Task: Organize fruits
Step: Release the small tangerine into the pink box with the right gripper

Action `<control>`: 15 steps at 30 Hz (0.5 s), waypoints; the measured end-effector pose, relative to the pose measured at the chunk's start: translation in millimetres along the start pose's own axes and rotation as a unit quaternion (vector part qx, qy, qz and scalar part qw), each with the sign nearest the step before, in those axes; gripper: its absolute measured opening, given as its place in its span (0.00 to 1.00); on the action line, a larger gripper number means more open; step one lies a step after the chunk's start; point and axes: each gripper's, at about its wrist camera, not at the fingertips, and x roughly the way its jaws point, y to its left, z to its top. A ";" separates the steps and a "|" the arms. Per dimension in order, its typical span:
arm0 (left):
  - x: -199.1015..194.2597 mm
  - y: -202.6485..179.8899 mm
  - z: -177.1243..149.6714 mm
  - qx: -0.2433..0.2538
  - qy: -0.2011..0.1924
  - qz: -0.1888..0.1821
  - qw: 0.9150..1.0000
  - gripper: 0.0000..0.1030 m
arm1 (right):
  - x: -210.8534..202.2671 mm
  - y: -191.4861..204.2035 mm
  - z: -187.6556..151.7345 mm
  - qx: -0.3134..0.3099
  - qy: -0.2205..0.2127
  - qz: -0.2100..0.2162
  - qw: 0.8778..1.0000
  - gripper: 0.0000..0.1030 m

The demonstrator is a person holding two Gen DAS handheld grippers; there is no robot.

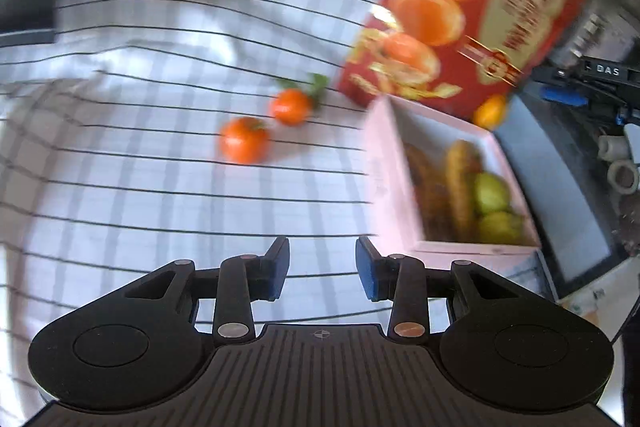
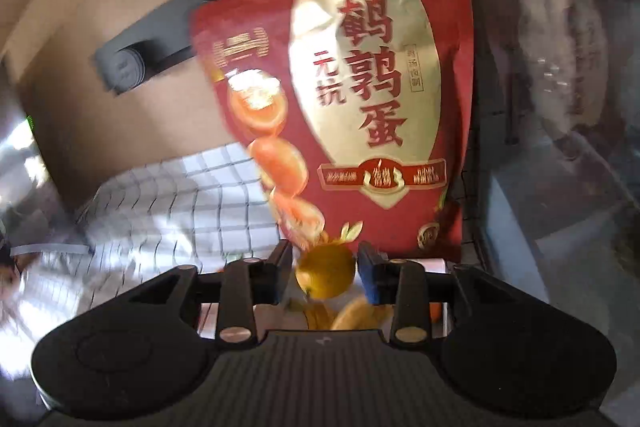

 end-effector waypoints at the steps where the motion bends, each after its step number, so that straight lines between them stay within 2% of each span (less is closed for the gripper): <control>1: -4.5 7.7 -0.6 -0.003 -0.005 0.010 1.000 0.39 | 1.8 1.9 2.9 -0.002 -0.002 -0.004 1.000 0.36; 3: -10.0 20.5 -2.9 -0.009 -0.012 0.027 1.000 0.39 | 0.4 5.7 2.4 -0.009 -0.006 -0.010 1.000 0.41; 5: -9.4 30.7 -4.3 -0.016 -0.010 0.035 0.999 0.39 | -1.9 8.6 -1.8 -0.013 -0.009 -0.017 1.000 0.50; 9: -0.9 39.8 -4.8 -0.010 -0.002 0.030 0.999 0.39 | 2.1 15.9 -21.7 -0.013 0.016 -0.038 0.999 0.50; 11: 2.4 40.3 -3.3 -0.008 0.000 0.024 1.000 0.39 | 3.7 27.7 -38.6 -0.029 0.031 -0.050 0.998 0.50; 15: 8.5 39.9 0.4 -0.009 0.009 0.017 1.000 0.39 | 11.4 61.3 -69.9 -0.073 0.063 -0.045 0.994 0.51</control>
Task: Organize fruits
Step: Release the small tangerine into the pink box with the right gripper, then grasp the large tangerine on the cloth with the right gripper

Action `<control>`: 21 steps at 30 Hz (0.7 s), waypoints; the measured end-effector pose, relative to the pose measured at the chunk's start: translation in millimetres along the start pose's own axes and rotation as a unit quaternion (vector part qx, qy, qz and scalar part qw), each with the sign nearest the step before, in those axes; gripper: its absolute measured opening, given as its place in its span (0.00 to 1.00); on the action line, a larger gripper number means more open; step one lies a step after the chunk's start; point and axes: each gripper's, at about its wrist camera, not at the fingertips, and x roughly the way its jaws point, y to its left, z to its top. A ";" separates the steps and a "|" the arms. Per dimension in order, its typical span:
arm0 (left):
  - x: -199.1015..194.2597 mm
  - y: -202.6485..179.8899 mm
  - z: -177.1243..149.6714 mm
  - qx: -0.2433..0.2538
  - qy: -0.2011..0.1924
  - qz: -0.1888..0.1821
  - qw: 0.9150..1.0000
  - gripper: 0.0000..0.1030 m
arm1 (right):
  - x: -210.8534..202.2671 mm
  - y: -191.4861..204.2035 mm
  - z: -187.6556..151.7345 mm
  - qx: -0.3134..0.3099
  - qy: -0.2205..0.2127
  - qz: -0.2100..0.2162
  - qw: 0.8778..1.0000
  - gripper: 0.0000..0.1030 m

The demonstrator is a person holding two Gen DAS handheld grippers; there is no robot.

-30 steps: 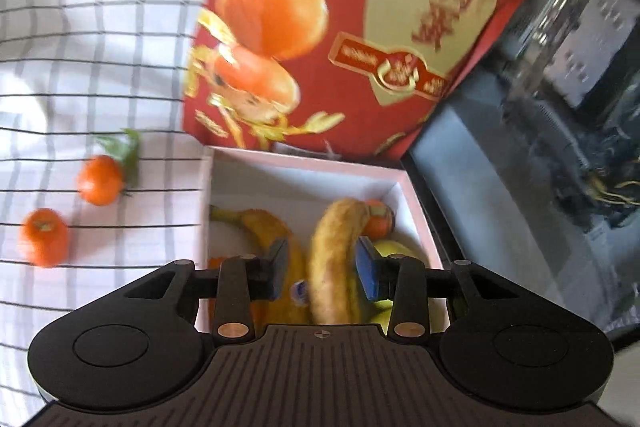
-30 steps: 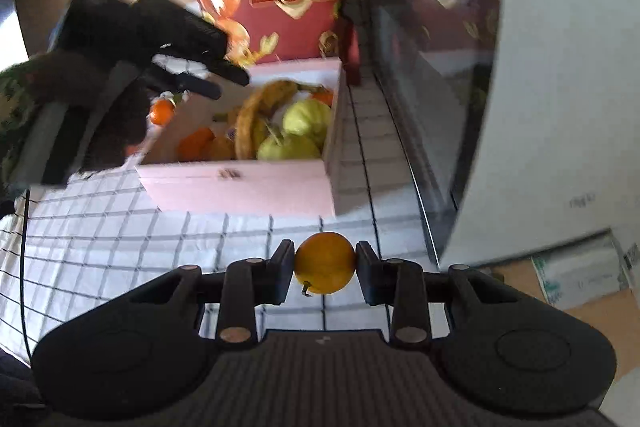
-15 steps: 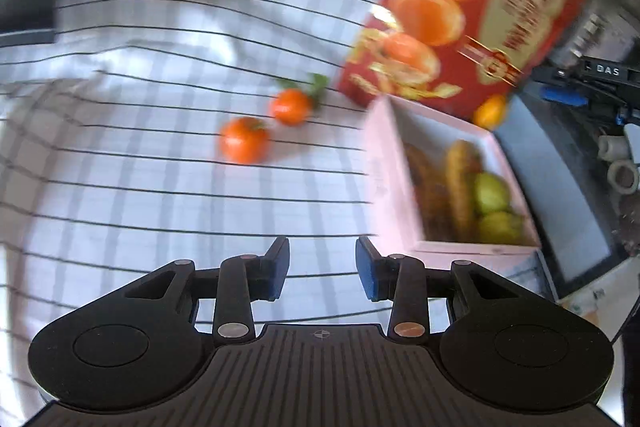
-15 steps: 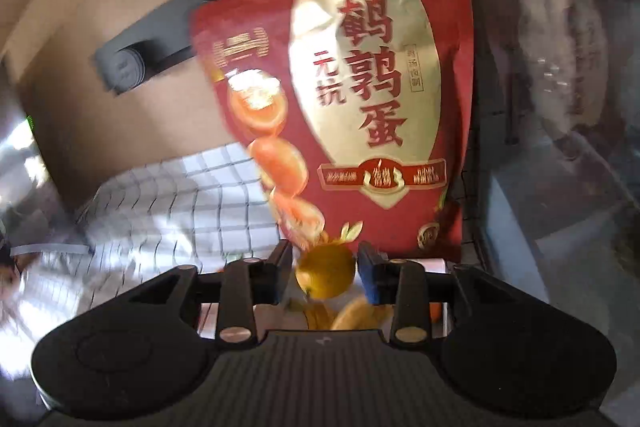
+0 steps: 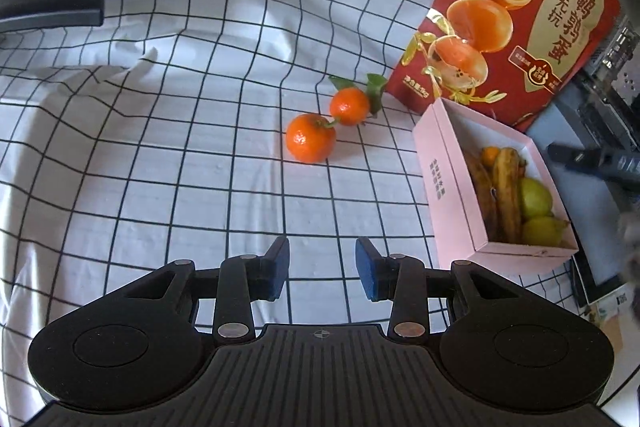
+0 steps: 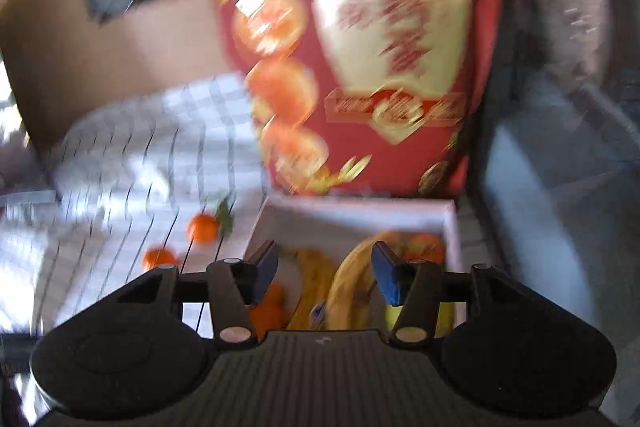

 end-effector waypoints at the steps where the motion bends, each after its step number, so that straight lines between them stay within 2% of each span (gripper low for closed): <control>1: 0.6 0.2 -0.1 0.001 0.003 0.001 1.000 0.39 | 4.3 11.1 -5.3 -0.012 0.008 0.003 1.000 0.51; 5: -1.9 7.4 -1.9 0.009 0.010 0.025 1.000 0.39 | 27.2 54.0 -19.8 -0.048 0.041 0.025 0.998 0.55; 10: -11.8 28.1 -4.1 -0.006 0.009 0.056 0.998 0.39 | 62.5 104.5 -21.9 -0.090 0.061 0.052 0.993 0.63; 21: -40.5 67.5 -17.4 -0.046 0.010 0.090 0.995 0.39 | 135.7 168.4 -15.3 -0.150 0.075 0.046 0.985 0.64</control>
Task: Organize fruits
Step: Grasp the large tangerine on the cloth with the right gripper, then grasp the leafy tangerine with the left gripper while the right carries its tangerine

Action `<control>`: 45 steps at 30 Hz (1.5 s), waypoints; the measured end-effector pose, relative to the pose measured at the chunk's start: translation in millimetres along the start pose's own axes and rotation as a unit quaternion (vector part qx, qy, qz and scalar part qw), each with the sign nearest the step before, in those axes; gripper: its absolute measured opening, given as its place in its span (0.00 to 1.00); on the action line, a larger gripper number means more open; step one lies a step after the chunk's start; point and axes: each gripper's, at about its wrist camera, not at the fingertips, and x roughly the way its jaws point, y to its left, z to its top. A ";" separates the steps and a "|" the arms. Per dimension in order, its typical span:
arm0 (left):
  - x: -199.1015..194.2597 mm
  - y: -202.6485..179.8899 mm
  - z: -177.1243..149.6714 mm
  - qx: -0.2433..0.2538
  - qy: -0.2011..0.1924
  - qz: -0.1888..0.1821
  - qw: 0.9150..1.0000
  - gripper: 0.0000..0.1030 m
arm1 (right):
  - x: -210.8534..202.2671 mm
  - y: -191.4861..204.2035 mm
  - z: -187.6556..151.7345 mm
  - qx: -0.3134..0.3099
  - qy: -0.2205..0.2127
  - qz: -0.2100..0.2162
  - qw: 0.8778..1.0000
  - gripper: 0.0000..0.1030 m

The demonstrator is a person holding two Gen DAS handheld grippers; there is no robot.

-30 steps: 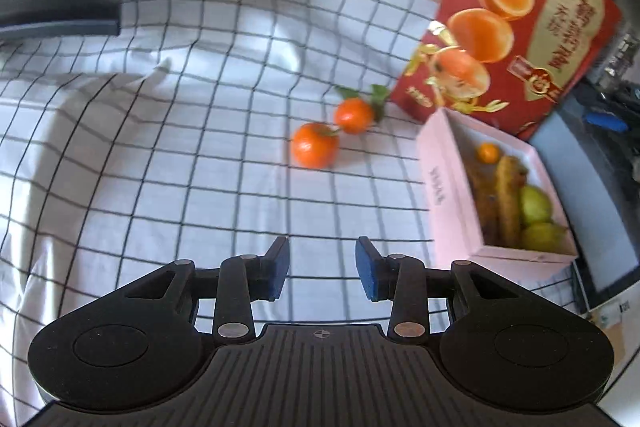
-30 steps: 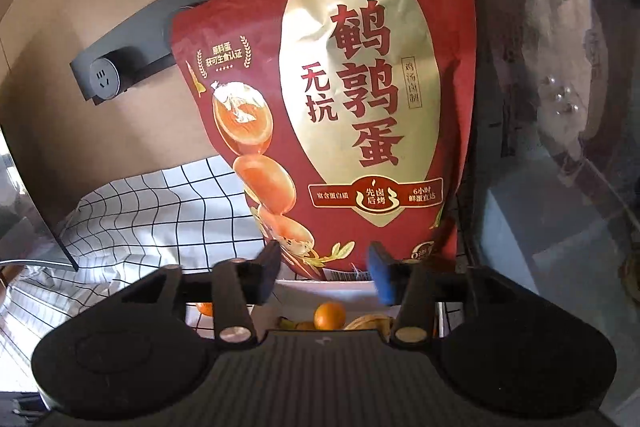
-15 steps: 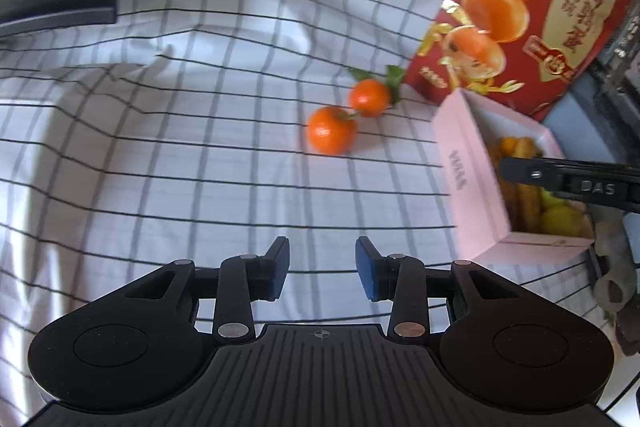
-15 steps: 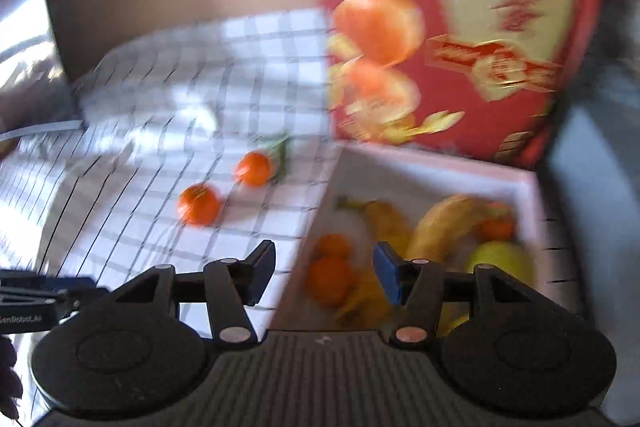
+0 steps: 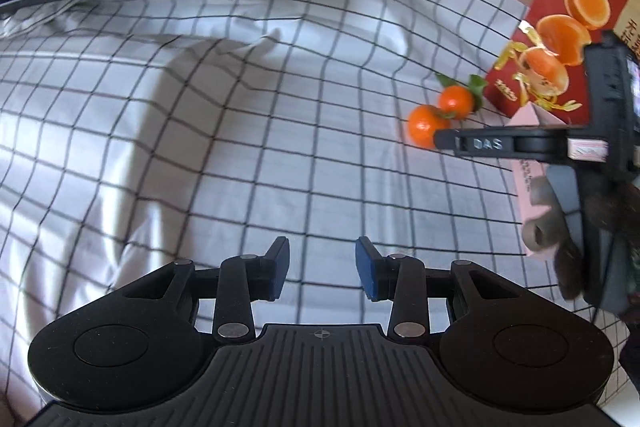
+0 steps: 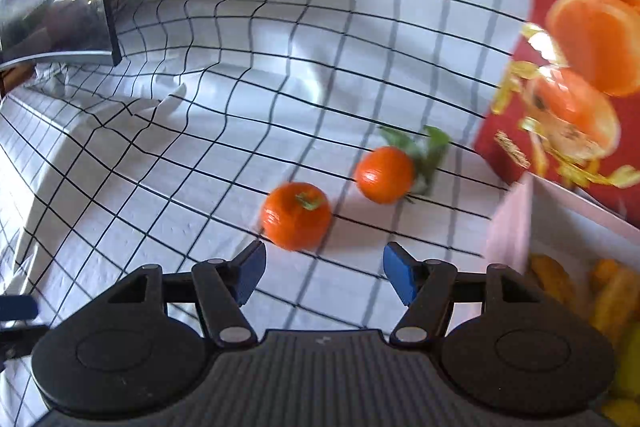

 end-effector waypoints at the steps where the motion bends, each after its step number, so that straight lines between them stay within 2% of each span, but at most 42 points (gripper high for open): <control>1: -1.5 2.9 -1.3 -0.002 0.001 0.001 1.000 0.39 | 5.7 4.2 2.3 -0.006 0.001 -0.003 1.000 0.64; 7: -5.5 12.6 -6.0 -0.009 0.005 0.003 1.000 0.39 | 34.2 19.5 9.0 -0.028 0.012 -0.035 0.999 0.64; 14: -4.1 10.7 -7.9 -0.004 0.011 -0.004 1.000 0.39 | 45.1 16.5 9.6 -0.022 0.016 -0.025 0.999 0.63; 15: -3.8 9.4 -7.7 -0.001 0.012 -0.006 1.000 0.39 | 45.6 16.6 9.8 -0.024 0.016 -0.023 0.999 0.62; 17: -3.2 5.9 -7.2 0.006 0.013 -0.008 1.000 0.39 | 42.5 16.0 10.5 -0.021 0.011 -0.011 1.000 0.47; 18: -3.0 4.1 -6.7 0.009 0.014 -0.009 1.000 0.39 | 39.9 15.9 10.9 -0.019 0.011 -0.010 1.000 0.47; 26: 2.9 -18.4 -0.2 0.036 0.022 -0.032 0.999 0.39 | -7.7 1.5 -9.4 0.006 -0.004 0.021 1.000 0.46; 31: 13.7 -30.1 8.6 0.042 0.028 -0.042 0.998 0.39 | -54.0 0.3 -48.4 -0.001 -0.012 0.046 0.999 0.46; 36: 22.9 -50.8 28.5 0.069 0.008 -0.061 0.996 0.39 | -89.7 2.8 -92.2 -0.007 -0.007 0.042 0.999 0.46; 38: 28.7 -69.3 41.6 0.107 -0.007 -0.072 0.992 0.39 | -97.6 3.9 -107.7 -0.006 -0.002 0.037 0.999 0.46; 40: 35.0 -91.2 54.9 0.159 -0.031 -0.077 0.984 0.39 | -101.1 4.8 -119.7 -0.010 -0.003 0.028 1.000 0.46; 43: 48.5 -128.8 74.3 0.239 -0.065 -0.081 0.965 0.39 | -102.1 4.2 -132.2 -0.007 -0.005 0.016 1.000 0.46; 45: 62.3 -151.3 85.1 0.280 -0.072 -0.086 0.954 0.39 | -100.4 1.8 -137.5 0.002 -0.005 0.014 1.000 0.47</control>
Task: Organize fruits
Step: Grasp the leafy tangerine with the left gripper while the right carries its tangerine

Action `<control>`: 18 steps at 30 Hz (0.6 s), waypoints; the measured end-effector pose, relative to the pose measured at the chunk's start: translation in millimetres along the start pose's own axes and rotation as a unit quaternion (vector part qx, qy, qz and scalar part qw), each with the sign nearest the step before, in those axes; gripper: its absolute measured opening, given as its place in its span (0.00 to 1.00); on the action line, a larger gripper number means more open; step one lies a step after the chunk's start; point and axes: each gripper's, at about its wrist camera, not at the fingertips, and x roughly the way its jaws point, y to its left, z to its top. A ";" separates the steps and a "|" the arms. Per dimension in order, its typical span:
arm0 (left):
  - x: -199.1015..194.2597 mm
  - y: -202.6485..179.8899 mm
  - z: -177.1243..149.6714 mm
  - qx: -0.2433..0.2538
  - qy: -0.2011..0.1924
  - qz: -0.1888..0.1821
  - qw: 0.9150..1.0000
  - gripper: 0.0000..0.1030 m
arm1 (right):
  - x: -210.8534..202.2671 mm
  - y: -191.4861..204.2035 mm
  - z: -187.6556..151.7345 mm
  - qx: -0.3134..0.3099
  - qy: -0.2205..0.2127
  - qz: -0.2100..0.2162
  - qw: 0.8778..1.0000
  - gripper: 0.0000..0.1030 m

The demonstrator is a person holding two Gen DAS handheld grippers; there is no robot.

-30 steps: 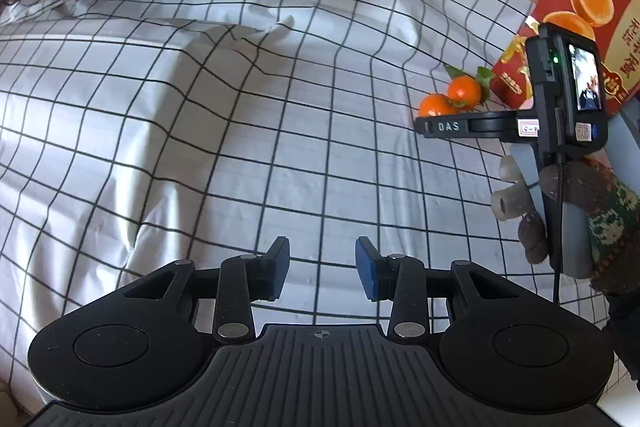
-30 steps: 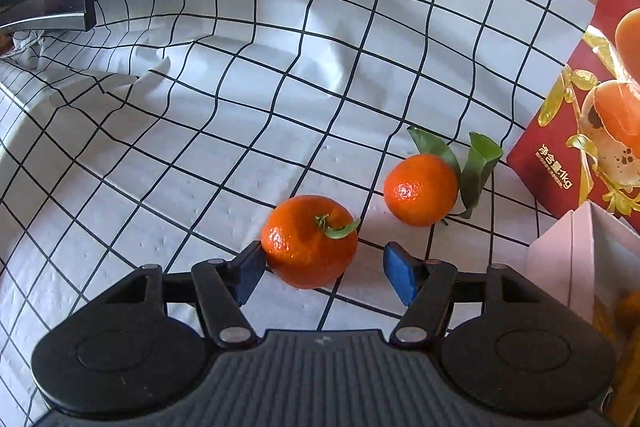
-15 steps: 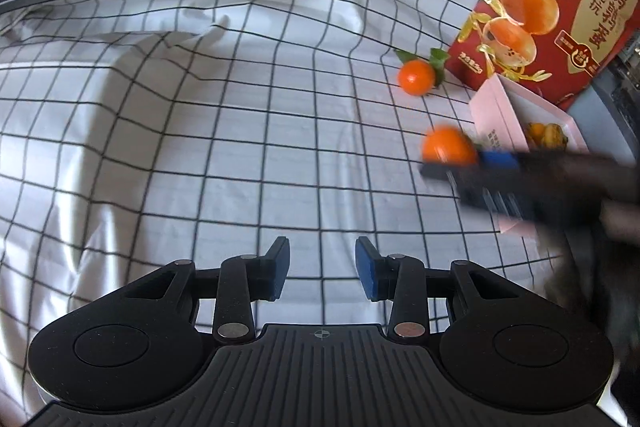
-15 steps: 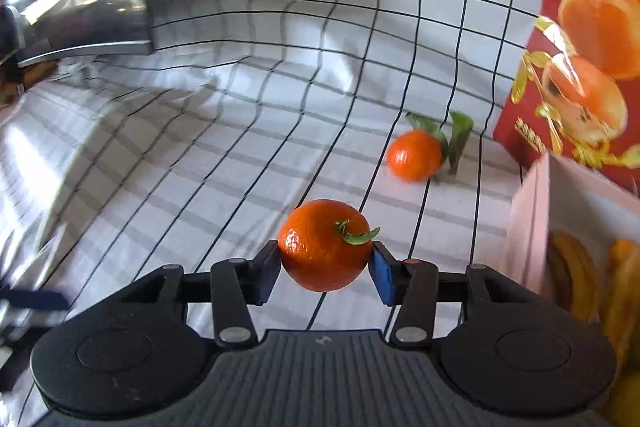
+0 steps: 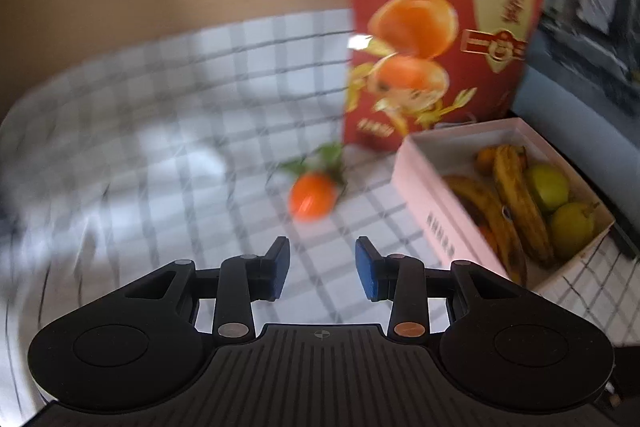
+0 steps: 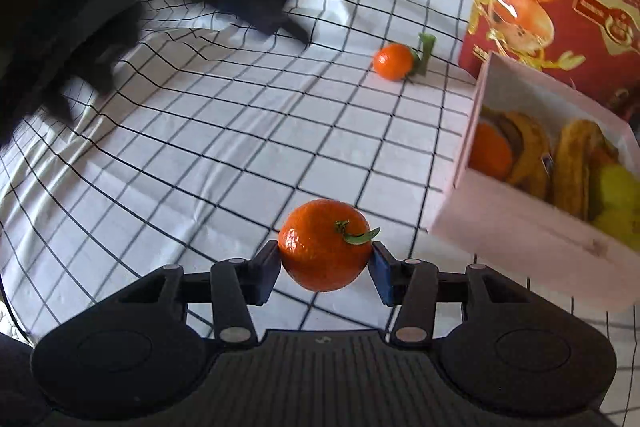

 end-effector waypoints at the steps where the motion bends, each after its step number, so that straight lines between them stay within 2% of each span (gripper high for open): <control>1: 11.5 -4.3 8.6 0.019 -0.001 -0.005 1.000 0.40 | 1.5 -1.4 -2.1 0.006 0.001 0.000 1.000 0.47; 3: 33.3 -12.0 20.9 0.046 0.000 -0.005 0.999 0.41 | 2.2 -4.9 -6.6 0.020 0.000 0.011 1.000 0.48; 7: 75.6 -22.1 36.6 0.100 0.030 0.022 0.994 0.41 | 3.1 -7.3 -9.3 0.034 -0.010 0.027 0.999 0.62; 14: 110.7 -10.9 36.3 0.072 0.061 0.025 0.995 0.41 | 5.2 -2.4 -17.3 0.042 -0.020 0.018 0.999 0.70; 18: 122.3 -5.4 33.6 0.065 0.067 0.044 0.995 0.42 | 4.7 -2.5 -20.2 0.054 -0.028 0.020 0.998 0.75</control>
